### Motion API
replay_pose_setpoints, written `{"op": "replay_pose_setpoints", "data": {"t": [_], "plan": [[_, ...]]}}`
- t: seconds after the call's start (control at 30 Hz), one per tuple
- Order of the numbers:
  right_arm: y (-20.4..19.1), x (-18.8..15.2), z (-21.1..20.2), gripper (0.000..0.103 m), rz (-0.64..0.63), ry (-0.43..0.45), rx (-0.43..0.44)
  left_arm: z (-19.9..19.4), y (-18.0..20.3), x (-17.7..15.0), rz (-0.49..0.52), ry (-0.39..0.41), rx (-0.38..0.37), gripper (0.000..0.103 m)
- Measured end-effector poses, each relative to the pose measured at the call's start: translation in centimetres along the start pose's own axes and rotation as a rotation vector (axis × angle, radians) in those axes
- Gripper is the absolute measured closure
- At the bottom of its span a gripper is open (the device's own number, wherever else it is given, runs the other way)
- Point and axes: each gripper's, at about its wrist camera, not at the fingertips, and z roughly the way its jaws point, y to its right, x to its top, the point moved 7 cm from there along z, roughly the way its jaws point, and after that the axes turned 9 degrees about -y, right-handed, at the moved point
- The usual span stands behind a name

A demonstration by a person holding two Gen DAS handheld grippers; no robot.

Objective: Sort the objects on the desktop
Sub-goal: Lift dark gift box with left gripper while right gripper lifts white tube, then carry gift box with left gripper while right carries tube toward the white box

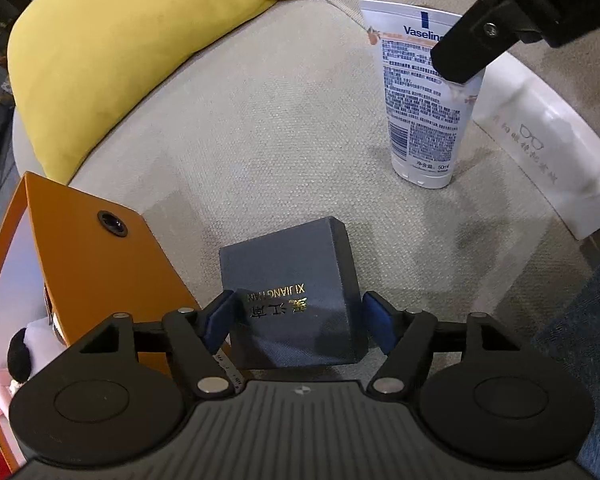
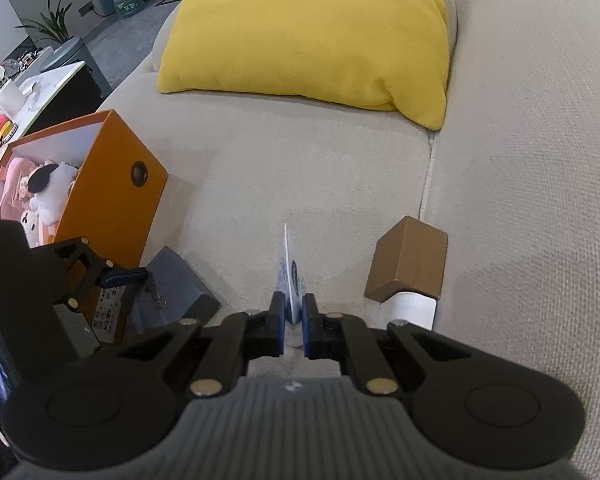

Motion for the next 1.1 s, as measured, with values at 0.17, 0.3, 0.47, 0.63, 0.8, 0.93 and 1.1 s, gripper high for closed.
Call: {"op": "replay_pose_setpoints", "data": {"t": [0.17,0.3,0.47,0.63,0.8,0.93,1.1], "plan": [[0.1,0.0,0.1,0.095,0.006,-0.005,0.014,-1.8,-1.4,-0.1,-0.043,0.025,-0.110,0.048],[-0.1,0.0,0.0,0.095,0.014,-0.008,0.042,-3.7,-2.5,-0.2,-0.099,0.066,-0.188,0.063],[-0.2,0.0,0.1,0.095,0.018,-0.010,0.057,-5.0,-3.6,0.1,-0.169,0.118,-0.381,0.071],[-0.4,-0.1,0.3,0.095,0.011,-0.023,0.057,-4.3,-3.7,0.2,-0.178,0.118,-0.377,0.071],[-0.7,-0.2,0.4,0.094,-0.009,-0.040,0.040,-3.9,-5.6,-0.2,-0.244,0.108,-0.360,0.071],[-0.7,-0.7,1.0,0.092,-0.018,-0.068,0.021,-4.0,-6.4,-0.5,-0.295,0.101,-0.362,0.072],[-1.7,-0.4,-0.1,0.093,0.000,-0.023,0.094,-4.0,-6.6,-0.3,-0.304,0.109,-0.370,0.070]]}}
